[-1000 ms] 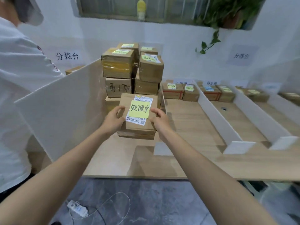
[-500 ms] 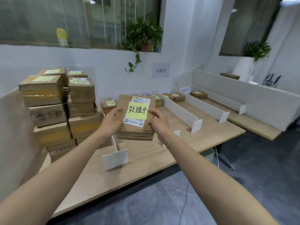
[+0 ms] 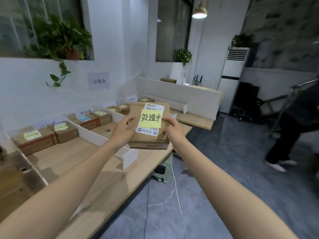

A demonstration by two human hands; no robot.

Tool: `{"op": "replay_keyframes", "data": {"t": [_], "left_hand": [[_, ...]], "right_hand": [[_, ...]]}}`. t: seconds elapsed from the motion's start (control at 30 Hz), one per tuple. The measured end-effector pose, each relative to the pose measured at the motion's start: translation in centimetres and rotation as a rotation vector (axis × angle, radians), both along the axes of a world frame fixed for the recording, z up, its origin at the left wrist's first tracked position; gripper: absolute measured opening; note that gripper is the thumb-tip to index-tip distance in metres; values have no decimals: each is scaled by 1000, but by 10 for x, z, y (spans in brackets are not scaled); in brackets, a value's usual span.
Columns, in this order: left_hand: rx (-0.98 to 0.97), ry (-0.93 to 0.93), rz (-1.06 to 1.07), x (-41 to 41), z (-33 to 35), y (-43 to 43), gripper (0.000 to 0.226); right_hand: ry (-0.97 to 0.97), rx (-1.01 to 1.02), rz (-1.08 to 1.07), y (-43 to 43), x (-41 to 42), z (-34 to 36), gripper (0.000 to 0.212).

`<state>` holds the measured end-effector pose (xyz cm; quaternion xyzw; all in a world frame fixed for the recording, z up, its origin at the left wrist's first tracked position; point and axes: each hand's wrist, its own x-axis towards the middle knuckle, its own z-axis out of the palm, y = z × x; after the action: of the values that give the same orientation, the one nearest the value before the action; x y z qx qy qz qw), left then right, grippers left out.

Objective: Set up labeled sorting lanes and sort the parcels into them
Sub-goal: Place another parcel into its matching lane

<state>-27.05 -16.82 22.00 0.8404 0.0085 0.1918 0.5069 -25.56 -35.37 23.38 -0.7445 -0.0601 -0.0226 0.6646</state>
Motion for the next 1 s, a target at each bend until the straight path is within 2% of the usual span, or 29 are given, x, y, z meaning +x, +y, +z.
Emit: {"op": "replay_keyframes", "data": {"t": [0.37,0.47,1.0], "left_hand": [[2,-10,-272,49,-8,-41,50],[22,-27,-319,57,-8,-46,47],[19,10,-457,95,-23,-44,46]], "right_hand": [[-17,7,-301,-38,1,-6,55],[-33,7,-351,-39,-7,-4,49],[-13,21,-477,-35,16,-20,46]]}}
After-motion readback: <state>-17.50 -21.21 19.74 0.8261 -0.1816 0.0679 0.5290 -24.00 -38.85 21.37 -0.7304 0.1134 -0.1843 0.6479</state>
